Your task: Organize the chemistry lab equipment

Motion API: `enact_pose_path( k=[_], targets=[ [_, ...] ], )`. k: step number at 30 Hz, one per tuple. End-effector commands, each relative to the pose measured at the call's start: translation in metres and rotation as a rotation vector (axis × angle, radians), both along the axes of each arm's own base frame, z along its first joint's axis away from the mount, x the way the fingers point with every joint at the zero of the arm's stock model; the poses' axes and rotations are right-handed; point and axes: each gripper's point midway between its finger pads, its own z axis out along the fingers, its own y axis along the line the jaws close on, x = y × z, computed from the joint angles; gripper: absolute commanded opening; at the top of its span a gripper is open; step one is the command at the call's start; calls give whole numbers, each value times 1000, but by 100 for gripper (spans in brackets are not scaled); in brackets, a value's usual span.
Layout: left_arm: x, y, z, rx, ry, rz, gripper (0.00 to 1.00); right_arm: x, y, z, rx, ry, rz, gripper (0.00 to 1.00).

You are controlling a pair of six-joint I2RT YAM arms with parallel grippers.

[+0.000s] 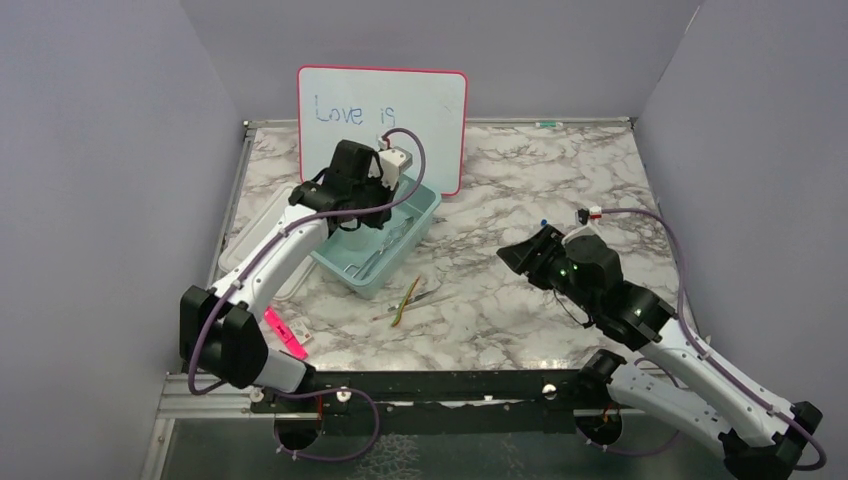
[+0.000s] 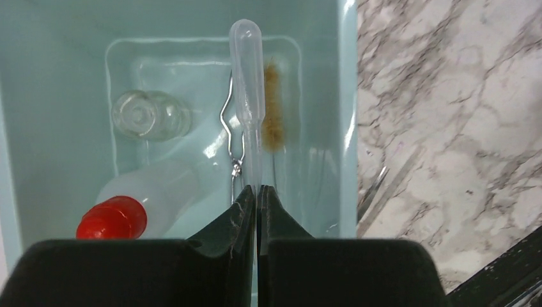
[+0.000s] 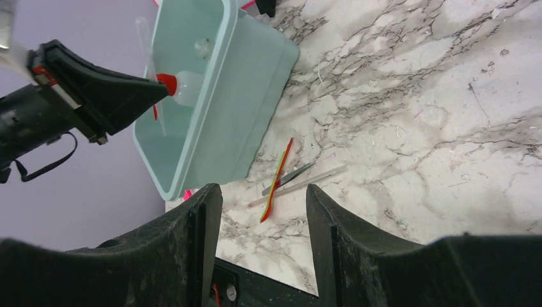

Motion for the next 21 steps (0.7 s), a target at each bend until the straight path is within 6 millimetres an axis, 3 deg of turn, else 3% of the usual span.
enact_pose_path(
  k=[1, 9, 13, 17, 21],
  targets=[
    [-5, 16, -45, 96, 114, -44, 5, 2, 0, 11, -11, -23, 9, 56],
    [-1, 12, -87, 105, 266, -33, 6, 1, 0, 4, -6, -13, 7, 56],
    [0, 15, -105, 135, 326, -5, 11, 0, -3, 4, -6, -14, -1, 56],
    [4, 14, -96, 124, 312, 13, 25, 0, -5, 2, -16, -8, -7, 56],
    [7, 12, -74, 94, 254, 13, 30, 1, -4, -1, -23, -2, -6, 56]
  ],
)
